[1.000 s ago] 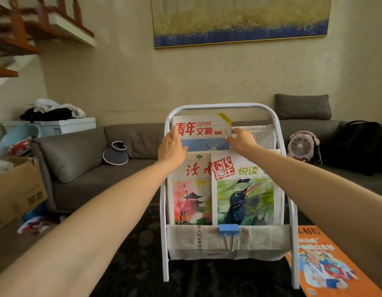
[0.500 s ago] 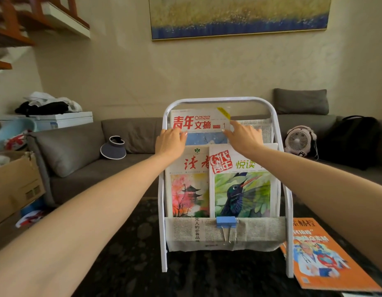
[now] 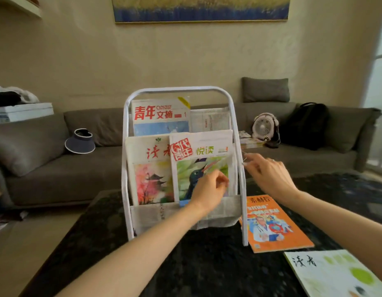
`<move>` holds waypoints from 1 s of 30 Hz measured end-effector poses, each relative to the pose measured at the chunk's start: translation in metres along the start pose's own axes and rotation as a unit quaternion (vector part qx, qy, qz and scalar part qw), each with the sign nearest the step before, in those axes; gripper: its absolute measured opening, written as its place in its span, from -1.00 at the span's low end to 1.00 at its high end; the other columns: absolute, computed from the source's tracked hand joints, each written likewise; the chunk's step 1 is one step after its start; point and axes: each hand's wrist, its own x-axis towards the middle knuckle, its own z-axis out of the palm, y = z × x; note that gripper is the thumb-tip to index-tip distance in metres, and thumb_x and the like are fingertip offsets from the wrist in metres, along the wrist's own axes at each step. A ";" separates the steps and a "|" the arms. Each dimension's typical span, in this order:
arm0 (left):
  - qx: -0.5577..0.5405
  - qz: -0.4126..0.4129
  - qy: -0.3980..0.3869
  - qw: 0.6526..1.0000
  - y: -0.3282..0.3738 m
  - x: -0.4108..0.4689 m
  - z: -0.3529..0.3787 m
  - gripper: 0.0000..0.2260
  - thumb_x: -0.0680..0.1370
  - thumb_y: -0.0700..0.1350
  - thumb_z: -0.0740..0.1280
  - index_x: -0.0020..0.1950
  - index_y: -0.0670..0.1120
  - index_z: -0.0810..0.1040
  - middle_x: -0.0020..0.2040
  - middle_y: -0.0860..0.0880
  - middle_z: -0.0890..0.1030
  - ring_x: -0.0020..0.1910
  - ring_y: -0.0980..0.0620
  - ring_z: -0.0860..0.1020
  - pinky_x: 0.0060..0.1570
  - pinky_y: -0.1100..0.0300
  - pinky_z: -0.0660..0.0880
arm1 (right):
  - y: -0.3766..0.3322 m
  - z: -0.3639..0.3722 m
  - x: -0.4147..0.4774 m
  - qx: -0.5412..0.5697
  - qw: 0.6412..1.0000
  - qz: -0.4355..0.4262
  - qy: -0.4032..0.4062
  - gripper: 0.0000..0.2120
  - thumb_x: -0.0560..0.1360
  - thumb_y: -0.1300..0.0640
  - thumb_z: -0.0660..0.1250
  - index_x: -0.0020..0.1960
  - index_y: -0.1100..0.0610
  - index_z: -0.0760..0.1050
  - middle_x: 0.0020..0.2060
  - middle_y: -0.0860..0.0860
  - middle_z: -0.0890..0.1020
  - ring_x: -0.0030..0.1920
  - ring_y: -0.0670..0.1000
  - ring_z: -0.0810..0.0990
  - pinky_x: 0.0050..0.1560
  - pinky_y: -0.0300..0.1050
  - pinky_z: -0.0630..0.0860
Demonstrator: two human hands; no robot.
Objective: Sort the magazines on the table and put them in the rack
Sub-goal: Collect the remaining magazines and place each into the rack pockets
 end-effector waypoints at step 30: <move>-0.295 -0.489 -0.024 0.820 -0.058 0.000 0.206 -0.80 0.57 0.00 0.28 0.05 -0.11 0.56 -0.22 -0.08 0.59 -0.42 0.10 0.46 -0.51 0.33 0.37 | 0.236 0.113 -0.068 0.177 0.807 0.551 -0.119 -0.95 0.46 0.29 0.29 -0.12 0.28 0.45 -0.35 0.15 0.43 -0.39 0.09 0.41 -0.46 -0.16 0.33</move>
